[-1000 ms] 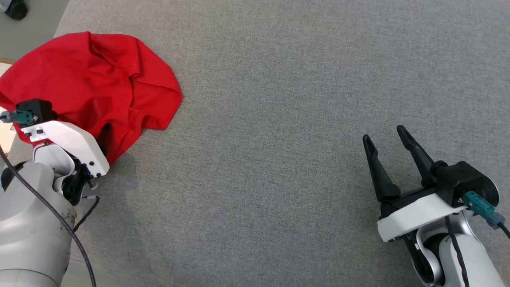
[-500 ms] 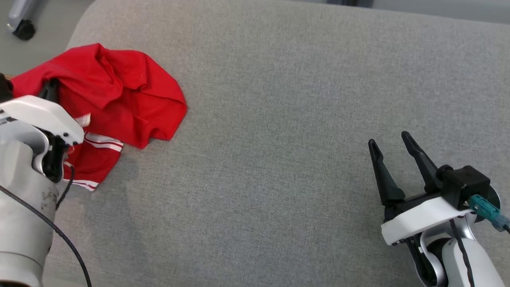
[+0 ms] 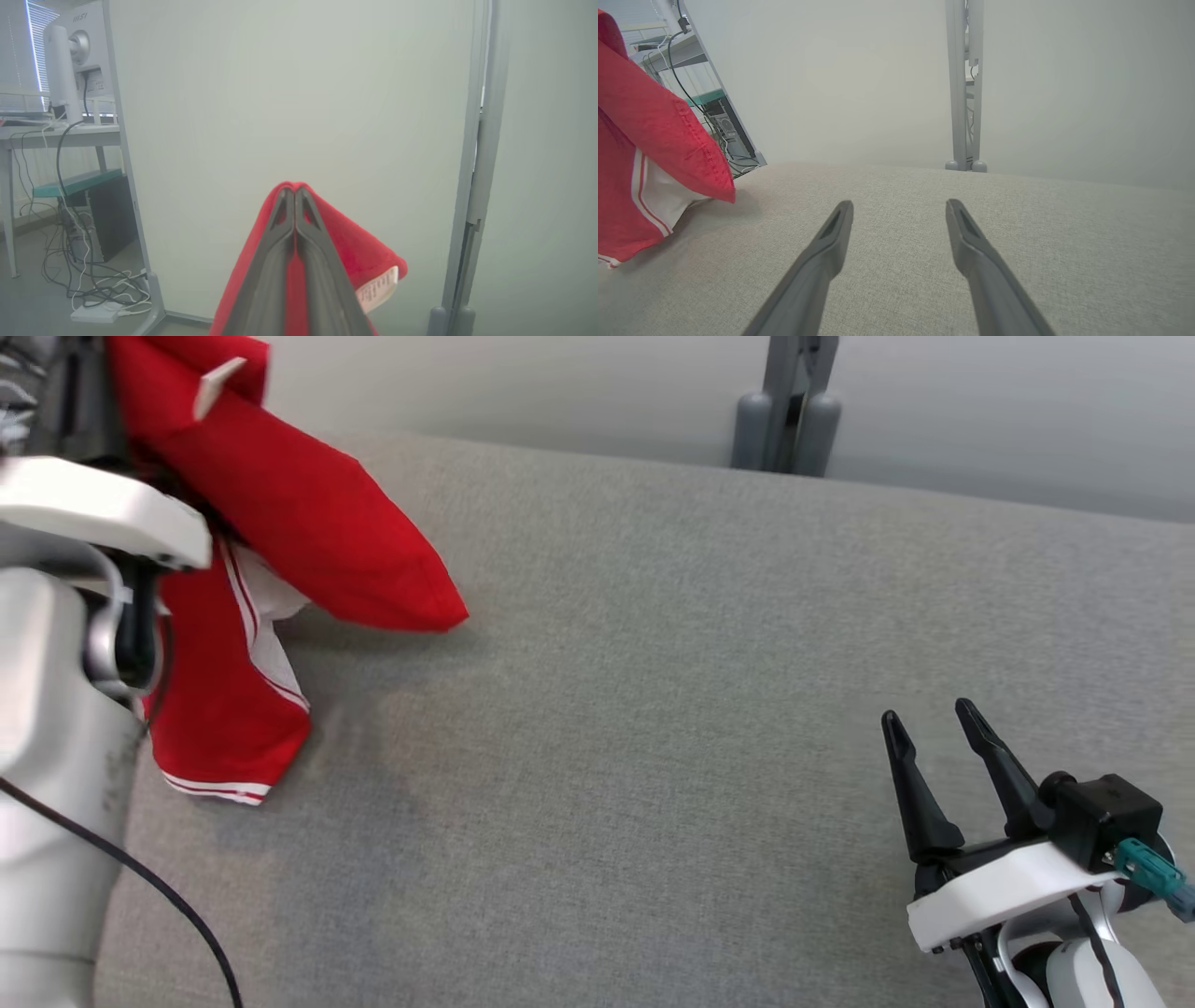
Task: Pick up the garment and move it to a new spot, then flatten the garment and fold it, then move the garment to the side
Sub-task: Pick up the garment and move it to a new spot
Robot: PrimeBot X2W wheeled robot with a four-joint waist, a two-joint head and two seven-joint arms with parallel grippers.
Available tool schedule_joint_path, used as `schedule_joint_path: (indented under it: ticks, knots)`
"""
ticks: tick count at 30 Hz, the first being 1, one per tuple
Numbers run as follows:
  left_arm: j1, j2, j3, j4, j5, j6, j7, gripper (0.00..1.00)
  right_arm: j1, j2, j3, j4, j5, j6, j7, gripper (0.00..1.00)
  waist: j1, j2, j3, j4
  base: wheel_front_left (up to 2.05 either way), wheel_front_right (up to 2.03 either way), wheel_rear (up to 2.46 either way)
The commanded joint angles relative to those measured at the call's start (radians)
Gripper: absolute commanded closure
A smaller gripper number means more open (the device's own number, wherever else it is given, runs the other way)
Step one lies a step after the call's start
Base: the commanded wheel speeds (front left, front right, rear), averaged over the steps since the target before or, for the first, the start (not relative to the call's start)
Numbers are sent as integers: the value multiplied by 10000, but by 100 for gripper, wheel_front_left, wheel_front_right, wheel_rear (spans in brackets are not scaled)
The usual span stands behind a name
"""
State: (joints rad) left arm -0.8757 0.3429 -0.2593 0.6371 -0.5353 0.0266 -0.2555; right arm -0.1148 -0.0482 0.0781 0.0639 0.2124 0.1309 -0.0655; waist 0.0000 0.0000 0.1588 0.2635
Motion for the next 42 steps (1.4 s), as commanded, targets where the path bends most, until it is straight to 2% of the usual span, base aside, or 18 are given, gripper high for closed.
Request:
schedule_joint_path:
  ticks: [1,9,12,16,29,35,42]
  knots:
    - [345,-19,-66,-482,83,124,84,100,111,-52,-32,10,59,-4,-85,0,0,0,-282,-263,0,0,0]
    - [2546,-307,-1017,-4969,312,938,1478,100,179,-51,-147,-59,169,-4,-129,0,0,0,-458,-1166,0,0,0]
    - [3081,-493,-1440,-6006,295,1086,1921,100,60,-54,-152,-84,230,-4,-169,0,0,0,-330,-1646,0,0,0]
    - [3392,-814,-1946,-6689,207,1101,2254,100,-69,-54,-215,-75,293,-4,-255,0,0,0,-79,-2348,0,0,0]
    - [2593,-1728,-3325,-6690,442,578,2634,100,-446,-45,-365,212,800,-4,-894,0,0,0,1123,-5041,0,0,0]
    - [2315,-1919,-3660,-6113,440,400,2848,100,-501,-43,-373,434,1135,-4,-1229,0,0,0,1658,-5743,0,0,0]
    - [2104,-2278,-4101,-4187,196,-76,2757,100,-767,-46,-173,876,1495,-4,-1597,0,0,0,2192,-6018,0,0,0]
